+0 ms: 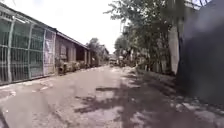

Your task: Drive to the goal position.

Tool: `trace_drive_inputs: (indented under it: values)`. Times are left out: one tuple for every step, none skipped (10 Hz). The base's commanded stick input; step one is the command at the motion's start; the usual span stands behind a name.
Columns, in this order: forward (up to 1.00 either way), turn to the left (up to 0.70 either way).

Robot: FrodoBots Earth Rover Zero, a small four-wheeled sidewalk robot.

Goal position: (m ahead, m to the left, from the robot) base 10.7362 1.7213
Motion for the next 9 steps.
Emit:
trace_drive_inputs:
  values:
    - [0.7,0.0]
    - [0.7,0.0]
    - [0.7,0.0]
    - [0.7,0.0]
    - [0.7,0.0]
    - [0.7,0.0]
    - [0.7,0.0]
    - [0.7,0.0]
    - [0.7,0.0]
